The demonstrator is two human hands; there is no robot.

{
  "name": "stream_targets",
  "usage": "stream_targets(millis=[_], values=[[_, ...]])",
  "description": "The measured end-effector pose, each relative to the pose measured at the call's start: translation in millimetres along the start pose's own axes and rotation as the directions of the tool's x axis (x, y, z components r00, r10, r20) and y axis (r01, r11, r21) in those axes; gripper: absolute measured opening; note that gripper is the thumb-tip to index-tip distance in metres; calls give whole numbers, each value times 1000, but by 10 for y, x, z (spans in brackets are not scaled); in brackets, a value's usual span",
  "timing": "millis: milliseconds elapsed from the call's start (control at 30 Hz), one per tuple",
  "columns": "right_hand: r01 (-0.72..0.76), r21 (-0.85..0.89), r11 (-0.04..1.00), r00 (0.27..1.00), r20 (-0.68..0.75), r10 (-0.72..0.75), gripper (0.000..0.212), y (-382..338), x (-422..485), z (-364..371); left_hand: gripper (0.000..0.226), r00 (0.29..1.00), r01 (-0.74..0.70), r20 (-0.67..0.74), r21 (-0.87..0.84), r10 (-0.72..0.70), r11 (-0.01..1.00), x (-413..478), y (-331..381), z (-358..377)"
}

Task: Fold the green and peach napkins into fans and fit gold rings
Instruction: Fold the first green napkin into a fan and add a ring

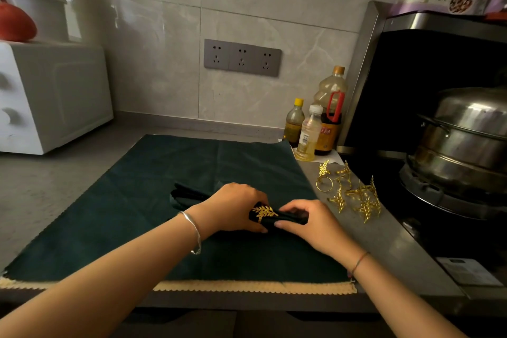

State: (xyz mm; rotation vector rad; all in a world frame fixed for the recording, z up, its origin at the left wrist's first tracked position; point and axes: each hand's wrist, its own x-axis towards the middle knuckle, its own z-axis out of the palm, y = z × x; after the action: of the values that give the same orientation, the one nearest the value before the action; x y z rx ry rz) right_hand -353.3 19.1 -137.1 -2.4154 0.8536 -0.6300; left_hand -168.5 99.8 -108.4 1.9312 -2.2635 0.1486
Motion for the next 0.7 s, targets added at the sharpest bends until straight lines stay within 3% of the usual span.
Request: stream_targets(millis=[233, 433, 567, 700], values=[[8, 45, 999, 1000, -29, -7, 13, -61, 58, -63, 44, 999, 33, 24, 31, -33, 999, -80, -209, -175], [9, 46, 999, 999, -37, -8, 13, -115, 197, 39, 52, 998, 46, 45, 168, -54, 985, -125, -344, -277], [-52, -106, 993, 997, 47, 57, 26, -35, 240, 127, 74, 990, 88, 97, 181, -107, 980, -323, -658, -274], [-15, -20, 1000, 993, 113, 17, 48, -148, 307, 257, 78, 988, 149, 17, 137, -153, 979, -531, -941, -326]])
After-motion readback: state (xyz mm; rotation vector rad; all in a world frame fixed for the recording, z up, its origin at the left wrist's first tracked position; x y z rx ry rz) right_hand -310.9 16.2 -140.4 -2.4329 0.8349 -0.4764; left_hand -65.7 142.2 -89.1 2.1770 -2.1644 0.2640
